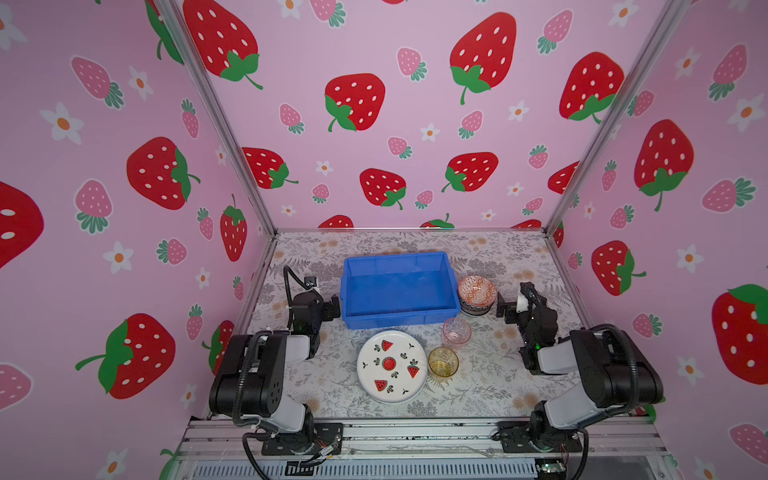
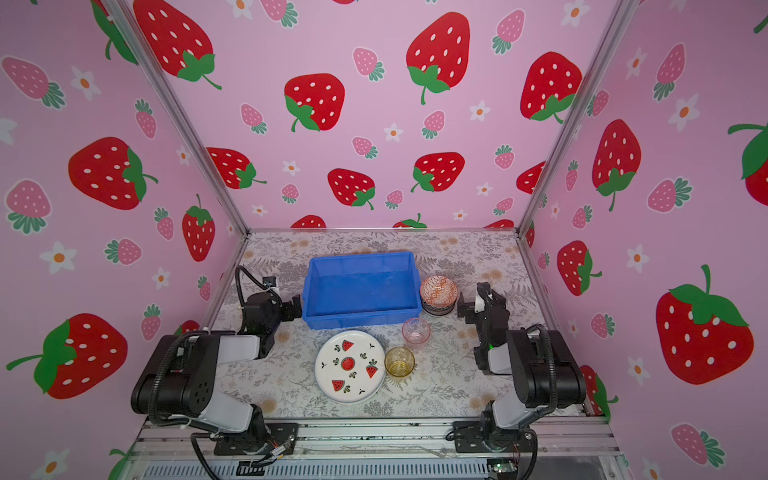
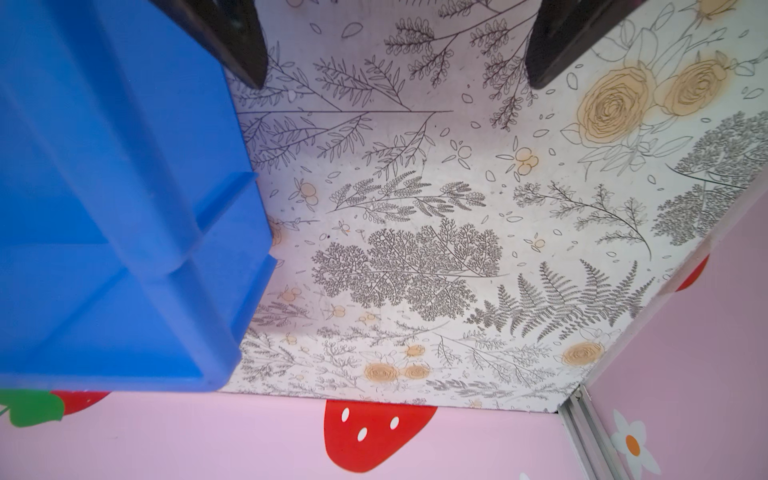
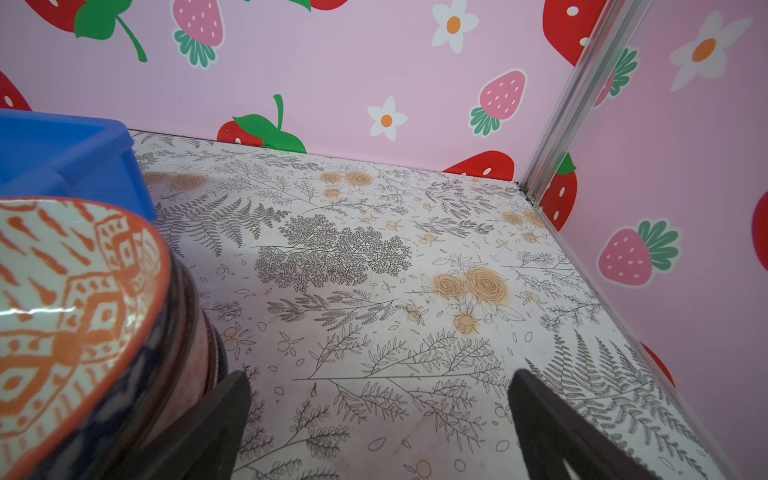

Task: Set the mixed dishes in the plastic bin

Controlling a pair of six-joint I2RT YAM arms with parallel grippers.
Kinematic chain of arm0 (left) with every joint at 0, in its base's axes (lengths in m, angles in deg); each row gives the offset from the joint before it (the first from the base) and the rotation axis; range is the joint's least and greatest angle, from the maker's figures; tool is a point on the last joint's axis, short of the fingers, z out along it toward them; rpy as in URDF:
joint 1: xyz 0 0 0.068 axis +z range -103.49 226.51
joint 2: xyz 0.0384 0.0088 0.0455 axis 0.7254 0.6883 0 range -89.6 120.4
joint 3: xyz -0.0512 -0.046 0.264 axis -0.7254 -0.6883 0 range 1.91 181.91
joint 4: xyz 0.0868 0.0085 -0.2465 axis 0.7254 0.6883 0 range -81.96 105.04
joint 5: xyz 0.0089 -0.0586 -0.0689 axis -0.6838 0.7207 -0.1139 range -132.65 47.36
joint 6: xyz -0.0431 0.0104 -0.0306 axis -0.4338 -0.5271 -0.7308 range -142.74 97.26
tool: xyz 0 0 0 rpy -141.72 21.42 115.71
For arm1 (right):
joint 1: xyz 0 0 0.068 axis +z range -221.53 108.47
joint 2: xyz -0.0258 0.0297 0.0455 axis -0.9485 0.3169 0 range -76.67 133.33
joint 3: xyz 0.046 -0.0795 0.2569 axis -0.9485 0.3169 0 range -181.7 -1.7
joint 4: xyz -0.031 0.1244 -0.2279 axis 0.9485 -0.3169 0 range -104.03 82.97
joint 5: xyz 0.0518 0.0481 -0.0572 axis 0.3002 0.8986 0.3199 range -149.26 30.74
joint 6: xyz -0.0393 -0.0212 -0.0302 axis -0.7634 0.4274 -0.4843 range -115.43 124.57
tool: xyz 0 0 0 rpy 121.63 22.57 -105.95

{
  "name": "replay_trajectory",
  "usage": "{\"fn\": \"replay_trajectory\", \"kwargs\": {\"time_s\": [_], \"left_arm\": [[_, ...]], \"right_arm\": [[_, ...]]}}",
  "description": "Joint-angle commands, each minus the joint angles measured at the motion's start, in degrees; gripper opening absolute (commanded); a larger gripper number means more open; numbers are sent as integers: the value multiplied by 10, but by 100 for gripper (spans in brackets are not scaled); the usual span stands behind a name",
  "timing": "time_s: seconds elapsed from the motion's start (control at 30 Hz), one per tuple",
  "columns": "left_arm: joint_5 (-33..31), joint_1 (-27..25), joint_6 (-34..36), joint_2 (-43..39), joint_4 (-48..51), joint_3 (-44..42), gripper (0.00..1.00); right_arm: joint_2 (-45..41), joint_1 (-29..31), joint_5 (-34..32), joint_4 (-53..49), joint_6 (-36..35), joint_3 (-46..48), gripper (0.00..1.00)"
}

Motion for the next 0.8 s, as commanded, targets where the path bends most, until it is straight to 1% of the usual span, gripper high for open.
{"fn": "replay_trajectory", "kwargs": {"time_s": [0.0, 0.1, 0.2, 0.3, 0.37, 0.4, 0.47, 0.6, 0.63, 0.7, 0.77], "left_arm": [[-44, -10, 0, -50, 55, 28, 99], [-98, -37, 16, -106, 126, 46, 99], [-126, -45, 3, -167, 204, 67, 99], [-152, -45, -36, -218, 298, 102, 99], [-199, -45, -88, -240, 384, 142, 99], [-209, -44, -99, -250, 416, 161, 99], [-212, -44, -111, -269, 455, 183, 99], [-208, -43, -135, -311, 526, 225, 99], [-214, -44, -146, -319, 547, 235, 99], [-221, -43, -160, -328, 588, 255, 99], [-214, -43, -157, -330, 620, 273, 99]], "right_arm": [[0, -3, -14, 9, 8, -10, 99], [-6, -4, -28, 2, 14, -12, 99], [-40, -4, -45, -28, 24, -16, 99], [-100, -4, -69, -127, 43, -39, 99], [-144, -4, -89, -204, 66, -60, 99], [-167, -4, -102, -249, 80, -72, 99], [-205, -4, -117, -326, 105, -92, 99], [-280, -4, -118, -449, 164, -132, 99], [-292, -4, -122, -485, 173, -149, 99], [-304, -4, -145, -557, 237, -183, 99], [-305, -4, -126, -600, 237, -218, 99]]}}
